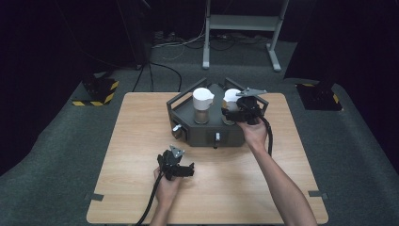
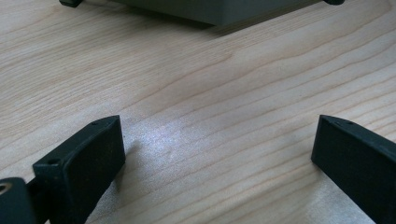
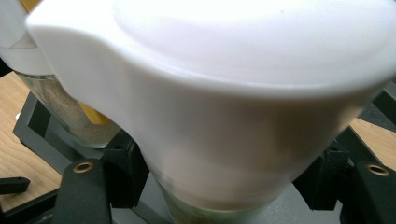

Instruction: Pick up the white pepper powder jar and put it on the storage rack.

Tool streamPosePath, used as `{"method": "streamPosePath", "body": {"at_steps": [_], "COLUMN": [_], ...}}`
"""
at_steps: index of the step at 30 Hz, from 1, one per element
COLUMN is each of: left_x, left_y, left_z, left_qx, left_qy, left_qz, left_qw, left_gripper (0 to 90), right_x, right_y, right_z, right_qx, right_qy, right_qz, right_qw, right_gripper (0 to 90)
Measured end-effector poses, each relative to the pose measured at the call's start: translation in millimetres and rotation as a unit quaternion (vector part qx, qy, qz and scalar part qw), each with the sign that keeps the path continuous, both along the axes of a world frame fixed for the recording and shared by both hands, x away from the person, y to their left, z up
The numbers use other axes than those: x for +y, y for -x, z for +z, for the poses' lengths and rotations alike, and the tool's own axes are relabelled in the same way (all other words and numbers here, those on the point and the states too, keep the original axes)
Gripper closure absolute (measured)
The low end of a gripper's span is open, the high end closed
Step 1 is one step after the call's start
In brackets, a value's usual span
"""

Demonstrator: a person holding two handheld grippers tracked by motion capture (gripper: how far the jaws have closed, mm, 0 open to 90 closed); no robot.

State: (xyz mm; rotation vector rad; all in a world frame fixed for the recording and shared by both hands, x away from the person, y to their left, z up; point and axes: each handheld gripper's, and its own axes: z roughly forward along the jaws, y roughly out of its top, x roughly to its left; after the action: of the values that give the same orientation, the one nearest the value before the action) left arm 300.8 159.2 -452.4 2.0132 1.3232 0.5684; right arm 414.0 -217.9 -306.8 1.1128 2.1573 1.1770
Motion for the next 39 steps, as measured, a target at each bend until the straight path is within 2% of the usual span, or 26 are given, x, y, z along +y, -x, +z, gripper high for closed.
{"method": "streamPosePath", "body": {"at_steps": [20, 28, 35, 39], "left_x": [0.1, 0.1, 0.1, 0.1], "left_y": [0.0, 0.0, -0.1, -0.1], "left_z": [0.0, 0.0, 0.1, 0.2], "left_qx": [0.0, 0.0, 0.0, 0.0], "left_qy": [0.0, 0.0, 0.0, -0.001], "left_qz": [0.0, 0.0, -0.001, -0.001], "left_qw": [1.0, 1.0, 1.0, 1.0], "left_gripper": [2.5, 2.5, 2.5, 2.5], "right_x": [-4.6, -10.6, -17.6, -22.4], "right_y": [1.8, 8.1, 12.1, 14.6], "right_z": [-4.4, -4.9, -7.2, -9.0], "right_qx": [-0.006, -0.027, -0.027, -0.029], "right_qy": [-0.008, -0.015, -0.026, -0.033], "right_qz": [0.005, 0.015, 0.008, 0.007], "right_qw": [0.9999, 0.9994, 0.9993, 0.999], "right_gripper": [29.8, 19.9, 17.6, 12.9]}}
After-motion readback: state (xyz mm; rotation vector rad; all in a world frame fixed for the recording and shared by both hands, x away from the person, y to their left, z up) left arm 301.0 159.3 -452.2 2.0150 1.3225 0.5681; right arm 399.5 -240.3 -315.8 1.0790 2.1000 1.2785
